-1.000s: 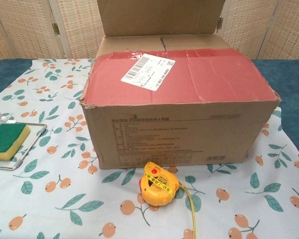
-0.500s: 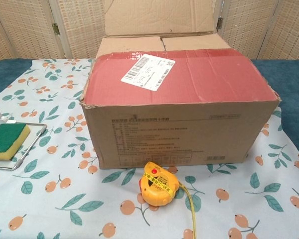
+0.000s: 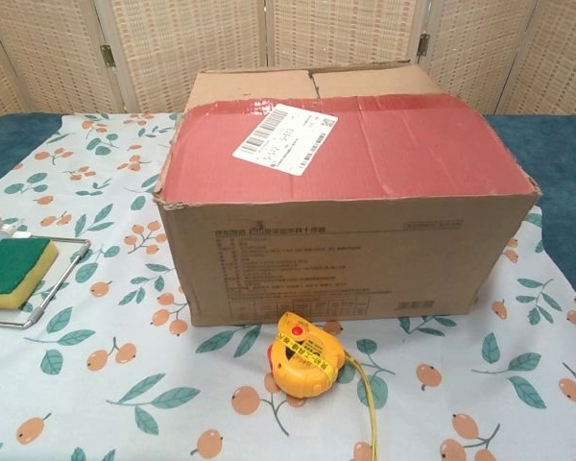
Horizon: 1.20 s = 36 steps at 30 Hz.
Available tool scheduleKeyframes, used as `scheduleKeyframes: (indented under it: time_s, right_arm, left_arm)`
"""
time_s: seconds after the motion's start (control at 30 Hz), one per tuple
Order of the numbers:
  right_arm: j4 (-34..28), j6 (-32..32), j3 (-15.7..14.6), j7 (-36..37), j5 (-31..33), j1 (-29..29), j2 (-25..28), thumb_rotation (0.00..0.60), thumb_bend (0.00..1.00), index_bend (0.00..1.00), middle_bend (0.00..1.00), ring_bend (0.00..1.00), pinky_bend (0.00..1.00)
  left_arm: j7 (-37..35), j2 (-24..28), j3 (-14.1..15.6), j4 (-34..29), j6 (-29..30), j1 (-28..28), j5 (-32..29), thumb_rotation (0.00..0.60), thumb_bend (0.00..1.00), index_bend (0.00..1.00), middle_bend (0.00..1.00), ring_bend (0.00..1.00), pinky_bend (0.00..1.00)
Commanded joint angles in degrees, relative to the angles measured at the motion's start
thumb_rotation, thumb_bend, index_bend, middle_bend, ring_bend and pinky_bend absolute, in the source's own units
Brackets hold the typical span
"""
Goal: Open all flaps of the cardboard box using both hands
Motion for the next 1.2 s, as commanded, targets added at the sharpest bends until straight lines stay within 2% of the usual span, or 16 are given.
scheduleKeyframes:
  time_s: [0.03,0.13,0.23,0.37,0.47,0.53,0.63,0.87,1.0,1.2]
  right_arm:
    - [-14.35,-8.38,5.61,19.13,-3.68,-12.59,12.31,0.446,0.34,0.03,0.0,0.0,0.0]
    - [-14.63,-14.21,9.09,27.09,-4.23,-15.37,13.43,0.443,0.34,0.03,0.0,0.02,0.05]
    - [-12.9,-20.85,11.36,29.03,-6.95,-15.86,13.75,0.445,0.34,0.03,0.0,0.05,0.07]
    - [-8.33,-33.03,17.43,29.62,-6.02,-16.21,11.24,0.449,0.34,0.03,0.0,0.07,0.07]
    - [-3.59,-41.26,23.64,26.36,-1.45,-17.99,7.22,0.452,0.34,0.03,0.0,0.07,0.09]
    - [0.43,-46.88,27.39,21.71,1.93,-19.0,4.29,0.455,0.34,0.03,0.0,0.08,0.1]
    - [5.86,-53.84,31.36,14.62,6.61,-19.63,0.59,0.457,0.34,0.03,0.0,0.08,0.11]
    - [14.41,-64.59,34.23,4.55,15.22,-18.64,-4.55,0.459,0.34,0.0,0.0,0.07,0.14]
    - [17.27,-67.59,33.7,2.16,18.09,-17.5,-5.92,0.46,0.34,0.0,0.0,0.07,0.15]
    - [18.82,-68.37,31.98,0.14,20.19,-16.32,-6.5,0.46,0.34,0.0,0.0,0.07,0.15]
  left_arm:
    - [0.56,-0.29,-0.3,0.15,-0.45,-0.33,-0.55,0.6,0.35,0.0,0.02,0.0,0.0]
    - [1.13,-0.57,-0.31,0.3,-0.79,-0.76,-0.31,0.6,0.35,0.0,0.02,0.0,0.0]
    - [1.51,-0.8,-0.33,0.59,-1.27,-1.12,-0.33,0.6,0.35,0.0,0.02,0.0,0.0]
    - [1.46,-0.95,-0.39,0.94,-2.52,-1.68,-0.82,0.6,0.35,0.0,0.04,0.0,0.0]
    - [1.53,-1.03,-0.41,1.13,-3.0,-1.88,-1.11,0.6,0.35,0.0,0.04,0.0,0.0]
    - [1.54,-1.08,-0.49,1.22,-3.05,-1.88,-1.36,0.6,0.35,0.0,0.04,0.0,0.0]
    - [1.37,-1.09,-0.51,1.32,-3.12,-1.8,-1.68,0.6,0.35,0.0,0.04,0.0,0.0]
    - [1.55,-1.15,-0.31,1.53,-3.42,-1.85,-1.76,0.6,0.35,0.0,0.04,0.0,0.0]
    - [1.4,-1.09,-0.29,1.36,-2.94,-1.63,-1.65,0.6,0.35,0.0,0.04,0.0,0.0]
    - [1.26,-1.06,-0.15,1.45,-2.92,-1.62,-1.47,0.6,0.35,0.0,0.04,0.0,0.0]
